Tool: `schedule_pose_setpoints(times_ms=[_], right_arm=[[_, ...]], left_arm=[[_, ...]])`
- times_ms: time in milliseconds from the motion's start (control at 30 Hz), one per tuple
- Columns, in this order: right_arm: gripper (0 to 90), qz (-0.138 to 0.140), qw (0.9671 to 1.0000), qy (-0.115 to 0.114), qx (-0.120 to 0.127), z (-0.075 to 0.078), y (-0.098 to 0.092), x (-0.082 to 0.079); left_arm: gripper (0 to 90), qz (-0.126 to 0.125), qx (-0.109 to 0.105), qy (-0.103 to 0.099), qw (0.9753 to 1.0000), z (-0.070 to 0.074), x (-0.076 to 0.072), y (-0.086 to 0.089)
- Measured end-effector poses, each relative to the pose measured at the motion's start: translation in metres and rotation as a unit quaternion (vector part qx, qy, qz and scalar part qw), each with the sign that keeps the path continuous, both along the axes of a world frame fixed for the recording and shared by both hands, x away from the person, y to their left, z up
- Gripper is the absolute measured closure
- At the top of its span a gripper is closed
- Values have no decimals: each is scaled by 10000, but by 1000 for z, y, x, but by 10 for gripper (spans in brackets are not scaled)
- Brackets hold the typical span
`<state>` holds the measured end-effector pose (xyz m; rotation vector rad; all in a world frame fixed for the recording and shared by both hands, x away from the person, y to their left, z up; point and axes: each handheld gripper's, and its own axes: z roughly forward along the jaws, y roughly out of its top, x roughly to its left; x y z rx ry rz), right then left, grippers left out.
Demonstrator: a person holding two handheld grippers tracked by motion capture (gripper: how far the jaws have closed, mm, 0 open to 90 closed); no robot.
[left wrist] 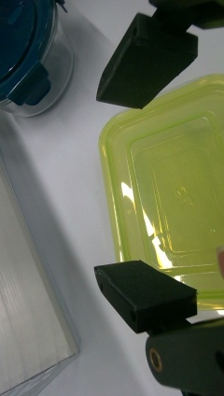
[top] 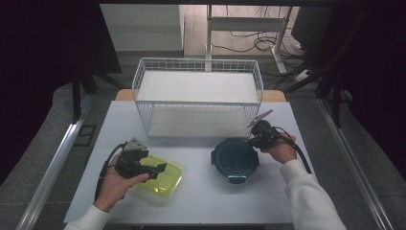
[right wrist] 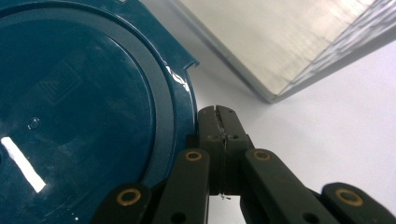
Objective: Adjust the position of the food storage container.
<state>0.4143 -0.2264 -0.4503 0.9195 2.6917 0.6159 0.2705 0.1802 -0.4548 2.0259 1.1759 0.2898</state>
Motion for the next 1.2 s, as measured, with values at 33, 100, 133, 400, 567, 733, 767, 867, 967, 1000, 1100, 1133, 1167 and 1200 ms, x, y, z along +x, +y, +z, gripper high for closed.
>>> schedule_pose_setpoints(times_ms=[33, 100, 133, 400, 567, 733, 767, 867, 967, 1000, 1100, 1133, 1167, 1200], right_arm=[[897, 0, 10000, 0, 0, 0, 0, 0], [897, -28, 9999, 22, 160, -2, 0, -4], [897, -24, 9998, 14, 177, -2, 0, -6], [897, 35, 9997, -29, 230, -3, 6, -17], [897, 43, 9994, -29, 329, -4, 6, -24], [897, 62, 9990, -45, 440, -6, 6, -30], [897, 39, 9989, -37, 455, -6, 6, -32], [897, 78, 9988, -36, 483, -6, 7, -36], [897, 102, 9986, -18, 509, -7, 6, -37], [897, 127, 9986, -52, 516, -7, 7, -38], [896, 134, 9981, -42, 593, -8, 5, -38], [896, 134, 9981, -42, 593, -8, 5, -38], [890, 90, 9978, 30, 658, -8, 3, -37], [874, -26, 9977, -56, 675, -7, 3, -39]], left_arm=[[152, 0, 0, 0, 10000, 0, 0, 0], [152, -25, 13, -7, 10000, 0, 0, 0], [152, -26, 15, -6, 10000, 0, 0, -1], [152, -39, 3, 7, 10000, 0, 0, -2], [152, -45, -6, 13, 10000, 0, -1, -3], [153, -55, -10, 3, 10000, 1, 0, -4], [153, -57, -11, 5, 10000, 1, 0, -4], [152, -60, -10, 21, 10000, 0, 1, -5], [152, -48, -5, 56, 10000, -2, 2, -6], [152, -60, -5, 70, 10000, -2, 3, -7], [152, -43, -26, 87, 9999, -2, 4, -9], [153, -43, -26, 87, 9999, -2, 4, -9], [153, -46, -54, 90, 9999, -1, 4, -10], [153, -27, -89, 91, 9999, -1, 3, -11]])
